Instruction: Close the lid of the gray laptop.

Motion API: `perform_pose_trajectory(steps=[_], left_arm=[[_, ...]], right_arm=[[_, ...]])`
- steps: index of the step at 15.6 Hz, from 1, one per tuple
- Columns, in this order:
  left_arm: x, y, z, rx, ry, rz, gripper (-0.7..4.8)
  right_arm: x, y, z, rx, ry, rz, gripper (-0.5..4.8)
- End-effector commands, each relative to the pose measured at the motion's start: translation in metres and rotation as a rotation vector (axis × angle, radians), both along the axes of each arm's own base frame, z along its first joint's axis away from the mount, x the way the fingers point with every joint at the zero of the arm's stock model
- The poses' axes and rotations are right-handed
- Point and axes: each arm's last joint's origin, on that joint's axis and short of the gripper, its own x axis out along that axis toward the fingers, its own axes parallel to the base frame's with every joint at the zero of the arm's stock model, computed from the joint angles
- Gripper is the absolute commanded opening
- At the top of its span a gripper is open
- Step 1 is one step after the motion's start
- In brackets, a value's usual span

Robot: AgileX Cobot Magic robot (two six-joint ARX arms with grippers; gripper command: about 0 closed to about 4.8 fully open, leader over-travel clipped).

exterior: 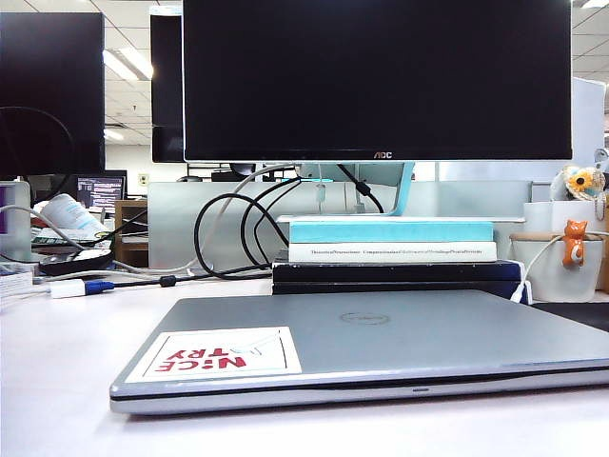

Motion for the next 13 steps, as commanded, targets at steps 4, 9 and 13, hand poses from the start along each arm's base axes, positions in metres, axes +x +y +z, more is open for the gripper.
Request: perform_pose_trajectory(steps=[4, 9, 13], left_arm=[[-0.015, 0.001, 0.078, -0.012, -0.149, -0.066, -0.06], [-0.022, -0.002, 0.068, 0.073, -0.215, -0.144, -0.06], [-0.015, -0.004, 0.025, 0.125, -0.106, -0.094, -0.06]], right_arm=[[-0.01, 0.001, 0.051, 0.034, -0.301, 0.051, -0.01], [-0.013, 0.008, 0.057, -0.061, -0.348, 0.164, -0.02], [-0.005, 0.016, 0.025, -0.089, -0.19, 0.106, -0.01]])
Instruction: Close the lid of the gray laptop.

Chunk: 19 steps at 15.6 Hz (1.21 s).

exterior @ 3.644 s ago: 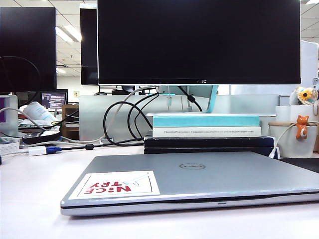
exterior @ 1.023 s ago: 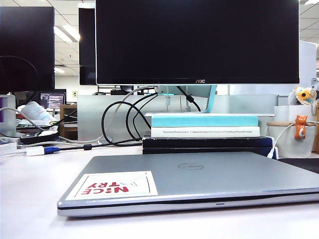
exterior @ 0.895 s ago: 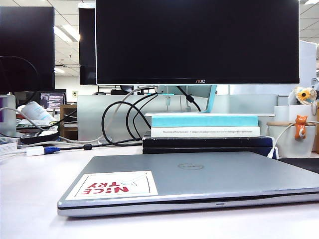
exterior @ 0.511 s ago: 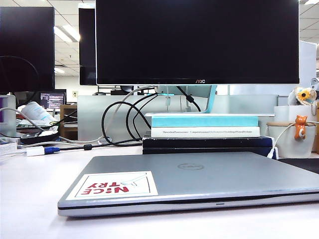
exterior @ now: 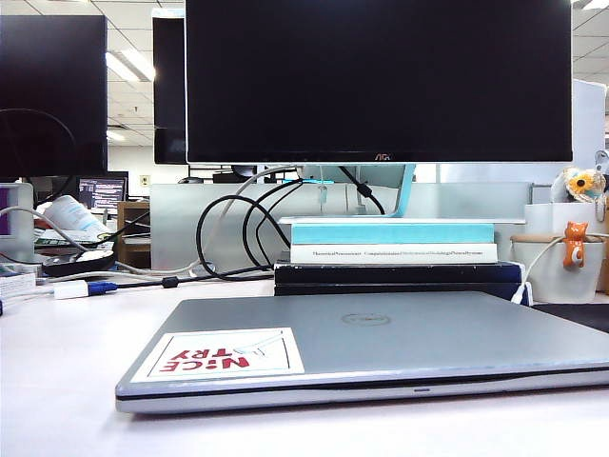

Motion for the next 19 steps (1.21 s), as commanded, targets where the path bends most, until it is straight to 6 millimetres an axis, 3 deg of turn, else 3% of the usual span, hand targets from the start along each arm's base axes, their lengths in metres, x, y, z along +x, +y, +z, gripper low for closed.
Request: perform_pose_trajectory(steps=[1, 6, 11, 19], left_arm=[[0.006, -0.001, -0.027, 0.037, 0.081, 0.066, -0.06], [0.011, 0.0, -0.041, -0.043, 0.084, 0.067, -0.06], [0.013, 0.019, -0.041, -0.064, 0.088, 0.156, -0.06], [0.013, 0.021, -0.041, -0.067, 0.087, 0.19, -0.06]], right_arm=[[0.007, 0.007, -0.033, -0.006, 0.125, -0.058, -0.01], [0.007, 0.007, -0.035, -0.009, 0.137, -0.082, -0.01], [0.009, -0.002, -0.038, -0.026, 0.164, -0.053, -0.01], [0.01, -0.01, -0.045, 0.06, 0.244, -0.281, -0.01]])
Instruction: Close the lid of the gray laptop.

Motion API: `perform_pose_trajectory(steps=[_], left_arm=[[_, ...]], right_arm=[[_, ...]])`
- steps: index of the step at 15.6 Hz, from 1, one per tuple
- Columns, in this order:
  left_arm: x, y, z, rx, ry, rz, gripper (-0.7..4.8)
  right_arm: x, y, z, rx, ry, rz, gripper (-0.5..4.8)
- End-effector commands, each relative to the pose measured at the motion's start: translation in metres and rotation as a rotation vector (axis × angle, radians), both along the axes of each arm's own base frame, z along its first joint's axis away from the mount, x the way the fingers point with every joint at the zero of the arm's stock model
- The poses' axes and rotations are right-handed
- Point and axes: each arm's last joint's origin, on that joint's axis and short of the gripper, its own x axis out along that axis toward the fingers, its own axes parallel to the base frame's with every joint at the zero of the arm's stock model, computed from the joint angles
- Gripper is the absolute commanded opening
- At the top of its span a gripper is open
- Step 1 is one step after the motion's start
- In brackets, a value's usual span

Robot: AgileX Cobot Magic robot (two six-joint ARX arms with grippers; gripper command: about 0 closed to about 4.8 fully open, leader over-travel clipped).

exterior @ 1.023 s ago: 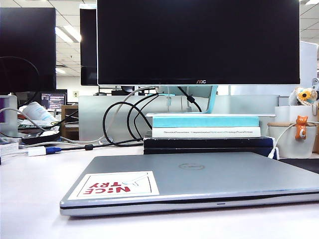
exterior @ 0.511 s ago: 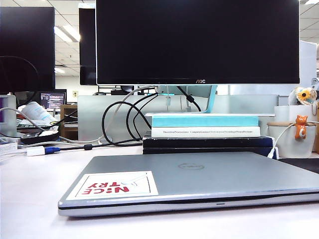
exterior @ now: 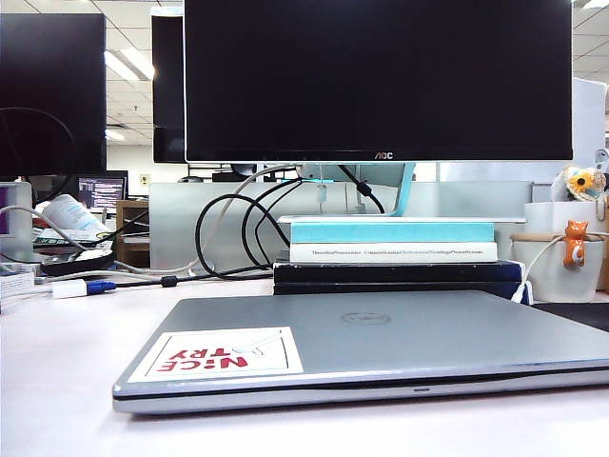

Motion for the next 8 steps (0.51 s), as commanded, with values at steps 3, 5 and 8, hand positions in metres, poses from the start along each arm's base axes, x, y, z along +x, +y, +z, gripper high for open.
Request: perform_pose_trajectory(steps=[3, 5, 8], left_arm=[[-0.0002, 0.0, 0.0016, 0.001, -0.016, 0.0, -0.06], [-0.0002, 0.0, 0.0016, 0.001, -0.016, 0.0, -0.06], [-0.0002, 0.0, 0.0016, 0.001, -0.016, 0.0, -0.06]], right_arm=[[-0.0004, -0.0033, -0.0102, -0.014, 0.091, -0.115, -0.01], [-0.0003, -0.0034, -0.0099, -0.013, 0.088, -0.116, -0.01], [-0.0003, -0.0033, -0.0088, -0.012, 0.079, -0.116, -0.01]])
